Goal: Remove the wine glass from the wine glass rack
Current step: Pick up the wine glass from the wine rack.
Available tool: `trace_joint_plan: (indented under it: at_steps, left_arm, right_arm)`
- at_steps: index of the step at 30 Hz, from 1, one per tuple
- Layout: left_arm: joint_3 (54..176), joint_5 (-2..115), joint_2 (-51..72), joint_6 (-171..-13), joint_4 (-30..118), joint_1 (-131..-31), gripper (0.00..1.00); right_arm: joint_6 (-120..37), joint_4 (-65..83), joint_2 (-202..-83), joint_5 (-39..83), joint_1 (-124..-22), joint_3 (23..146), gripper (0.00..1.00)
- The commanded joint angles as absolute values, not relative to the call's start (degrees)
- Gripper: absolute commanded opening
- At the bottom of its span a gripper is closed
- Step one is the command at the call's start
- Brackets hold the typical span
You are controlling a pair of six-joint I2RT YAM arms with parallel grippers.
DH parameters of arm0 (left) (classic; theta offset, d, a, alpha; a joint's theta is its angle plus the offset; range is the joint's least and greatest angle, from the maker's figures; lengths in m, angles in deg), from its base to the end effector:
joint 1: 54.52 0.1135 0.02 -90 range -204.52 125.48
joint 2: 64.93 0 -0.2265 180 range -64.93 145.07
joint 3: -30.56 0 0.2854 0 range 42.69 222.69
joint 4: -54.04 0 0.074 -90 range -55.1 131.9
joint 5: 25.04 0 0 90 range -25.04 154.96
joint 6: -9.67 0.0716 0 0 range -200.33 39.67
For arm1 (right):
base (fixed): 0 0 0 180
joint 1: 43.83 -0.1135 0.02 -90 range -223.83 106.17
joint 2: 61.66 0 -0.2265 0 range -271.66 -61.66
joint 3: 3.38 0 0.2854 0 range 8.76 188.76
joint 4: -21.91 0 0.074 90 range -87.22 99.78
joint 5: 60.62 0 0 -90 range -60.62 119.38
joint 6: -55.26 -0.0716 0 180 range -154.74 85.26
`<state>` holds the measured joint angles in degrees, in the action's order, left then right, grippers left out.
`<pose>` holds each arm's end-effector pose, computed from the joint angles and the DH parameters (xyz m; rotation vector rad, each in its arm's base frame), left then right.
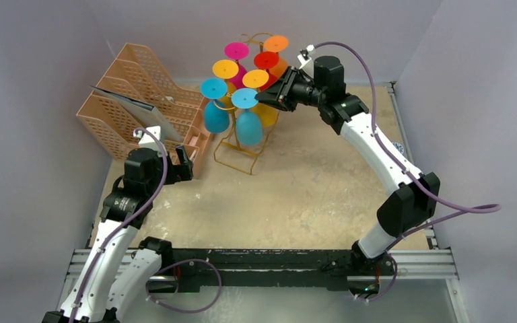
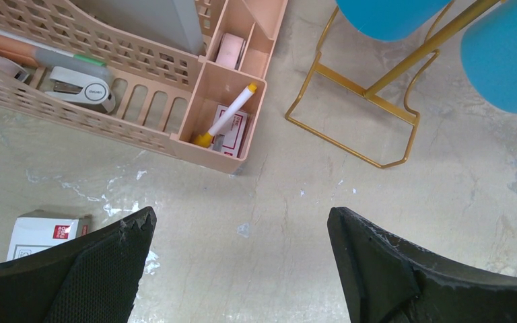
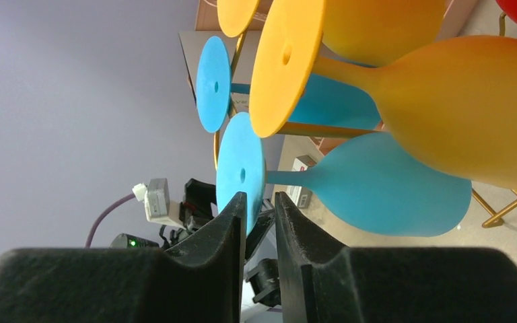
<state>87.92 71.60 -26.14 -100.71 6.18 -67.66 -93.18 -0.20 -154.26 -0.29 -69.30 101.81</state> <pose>0.2361 -0.0466 0.2753 -0.2024 2.0770 -0.2364 0.3848 0.2226 0.3794 0.1326 1.9698 1.4694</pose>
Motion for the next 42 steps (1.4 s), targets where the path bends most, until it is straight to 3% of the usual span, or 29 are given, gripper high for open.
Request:
trace_joint_plan:
  at_steps: [1, 6, 17, 42]
  left_arm:
    - [90.2, 71.7, -26.2, -100.8, 6.8, -67.5, 0.98]
    - [90.2, 71.6, -26.0, -100.8, 6.9, -67.5, 0.98]
    - [90.2, 71.3, -25.5, -100.9, 6.9, -67.5, 0.98]
    - [90.3, 71.0, -25.0, -101.2, 6.7, -67.5, 0.98]
  right_arm:
    - [-94.5, 2.2, -154.6, -1.7, -69.6, 104.1, 0.24]
    - [-94.7, 2.3, -154.4, -2.2, -69.5, 103.8, 0.23]
    - [-96.3, 3.3, -153.3, -2.9, -69.5, 102.8, 0.07]
    - [-110.0, 14.0, -148.6, 1.7, -69.5, 94.5, 0.00]
